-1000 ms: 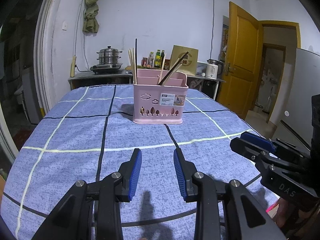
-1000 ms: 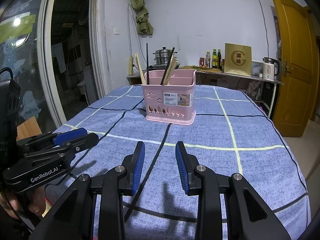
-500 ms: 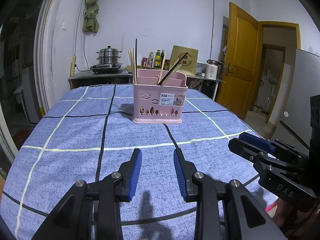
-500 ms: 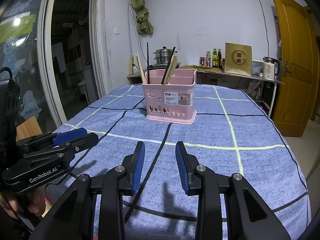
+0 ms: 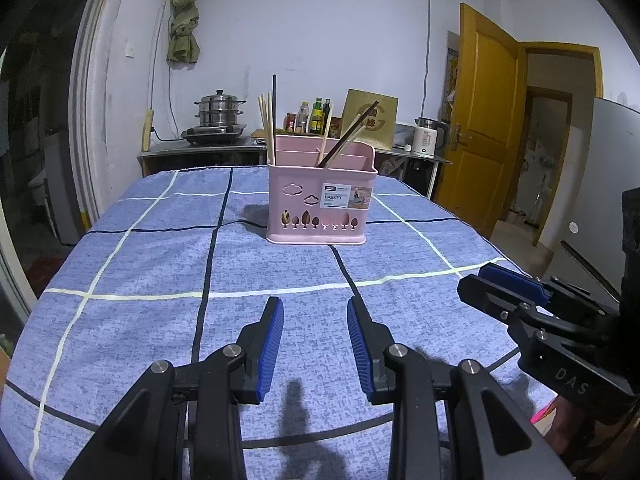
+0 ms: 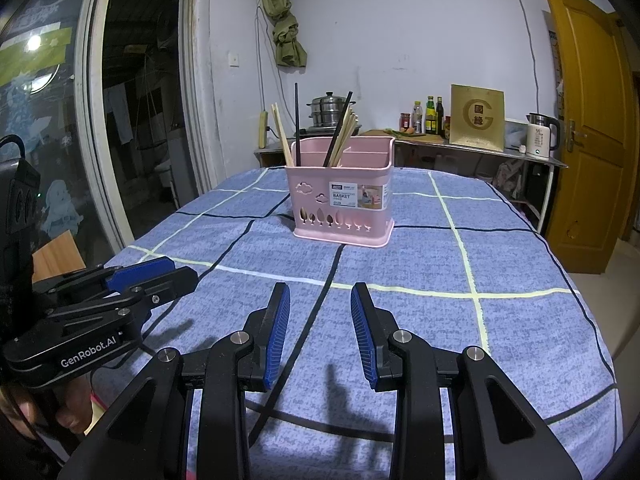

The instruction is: Organize utensils

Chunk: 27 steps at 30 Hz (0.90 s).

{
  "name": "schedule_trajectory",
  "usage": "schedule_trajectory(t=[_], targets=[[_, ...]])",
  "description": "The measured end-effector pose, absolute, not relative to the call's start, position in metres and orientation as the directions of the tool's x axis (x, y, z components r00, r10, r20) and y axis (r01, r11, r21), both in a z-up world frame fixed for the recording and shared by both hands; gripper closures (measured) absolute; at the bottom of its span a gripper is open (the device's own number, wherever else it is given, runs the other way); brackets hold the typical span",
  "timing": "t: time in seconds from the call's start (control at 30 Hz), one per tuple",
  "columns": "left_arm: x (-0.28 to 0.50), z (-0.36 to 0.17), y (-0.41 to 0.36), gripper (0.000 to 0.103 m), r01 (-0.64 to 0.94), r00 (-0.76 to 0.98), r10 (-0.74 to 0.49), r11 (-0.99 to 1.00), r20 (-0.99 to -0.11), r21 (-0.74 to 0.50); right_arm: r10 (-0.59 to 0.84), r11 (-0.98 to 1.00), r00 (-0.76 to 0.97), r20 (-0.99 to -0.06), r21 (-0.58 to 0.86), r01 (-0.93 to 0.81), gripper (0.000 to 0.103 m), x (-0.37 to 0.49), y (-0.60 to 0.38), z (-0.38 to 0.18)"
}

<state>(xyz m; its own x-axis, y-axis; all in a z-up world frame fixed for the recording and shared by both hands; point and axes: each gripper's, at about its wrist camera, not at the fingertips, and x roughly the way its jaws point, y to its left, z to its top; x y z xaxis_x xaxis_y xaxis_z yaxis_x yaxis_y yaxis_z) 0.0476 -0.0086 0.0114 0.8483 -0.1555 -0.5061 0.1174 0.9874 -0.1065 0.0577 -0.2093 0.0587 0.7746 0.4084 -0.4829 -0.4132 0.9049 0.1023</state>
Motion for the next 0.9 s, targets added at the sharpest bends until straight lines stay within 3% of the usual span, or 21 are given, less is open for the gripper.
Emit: schedule_trajectory(t=[0.9], targets=[[0.0493,0.0067,-0.0052,0.070,0.102,0.844,-0.149,0.988,-0.515,-0.118,0.408,0.905,0.773,-0.486,0.102,-0.414,0.070,0.0578,-0.2083,0.0582]])
